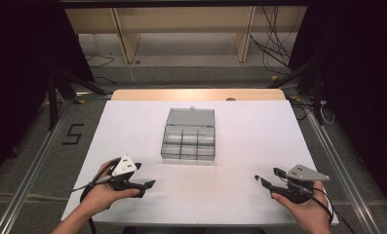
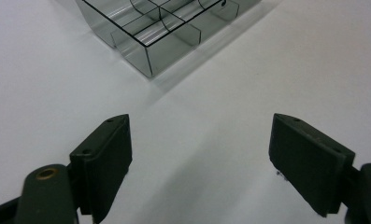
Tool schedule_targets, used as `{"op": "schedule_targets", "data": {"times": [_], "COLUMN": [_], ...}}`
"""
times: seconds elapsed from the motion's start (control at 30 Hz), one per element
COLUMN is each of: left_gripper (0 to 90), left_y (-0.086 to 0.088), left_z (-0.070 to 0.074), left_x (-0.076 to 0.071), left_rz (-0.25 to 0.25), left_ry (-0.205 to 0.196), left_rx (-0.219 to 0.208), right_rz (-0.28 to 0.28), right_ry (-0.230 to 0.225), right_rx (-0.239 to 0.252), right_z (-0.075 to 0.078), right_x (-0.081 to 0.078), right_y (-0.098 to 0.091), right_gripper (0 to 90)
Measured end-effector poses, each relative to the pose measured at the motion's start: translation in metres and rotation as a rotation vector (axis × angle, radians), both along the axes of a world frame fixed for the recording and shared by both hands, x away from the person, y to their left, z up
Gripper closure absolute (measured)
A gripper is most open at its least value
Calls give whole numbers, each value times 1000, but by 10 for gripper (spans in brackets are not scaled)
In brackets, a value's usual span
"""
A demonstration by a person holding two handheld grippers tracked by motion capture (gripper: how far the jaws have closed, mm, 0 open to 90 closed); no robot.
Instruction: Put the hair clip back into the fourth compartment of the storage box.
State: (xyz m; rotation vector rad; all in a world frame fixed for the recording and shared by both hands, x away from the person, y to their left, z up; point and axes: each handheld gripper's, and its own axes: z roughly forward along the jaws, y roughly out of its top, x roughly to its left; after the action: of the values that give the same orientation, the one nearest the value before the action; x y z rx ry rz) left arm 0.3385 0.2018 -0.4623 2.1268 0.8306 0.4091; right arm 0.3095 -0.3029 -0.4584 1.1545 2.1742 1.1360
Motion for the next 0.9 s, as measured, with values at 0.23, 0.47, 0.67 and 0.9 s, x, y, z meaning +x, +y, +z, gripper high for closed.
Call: {"op": "schedule_targets", "data": {"times": [0.23,0.47,0.67,0.9], "left_gripper": [213,214,216,216], "left_y": [0,0,0,0], "left_z": [-1,-1,-1,-1], "left_x": [1,1,1,1], "left_rz": [0,2,-2,4], "left_ry": [2,3,1,1], "left_rx": [7,9,12,7], "right_rz": [26,54,66,67], "right_ry": [19,42,54,75], "right_rx": [-16,-29,-39,-53], "right_z": [-6,-13,-17,-22], "right_x": [7,17,24,34], "right_y": [2,7,11,14], "right_gripper": [388,399,424,483]}}
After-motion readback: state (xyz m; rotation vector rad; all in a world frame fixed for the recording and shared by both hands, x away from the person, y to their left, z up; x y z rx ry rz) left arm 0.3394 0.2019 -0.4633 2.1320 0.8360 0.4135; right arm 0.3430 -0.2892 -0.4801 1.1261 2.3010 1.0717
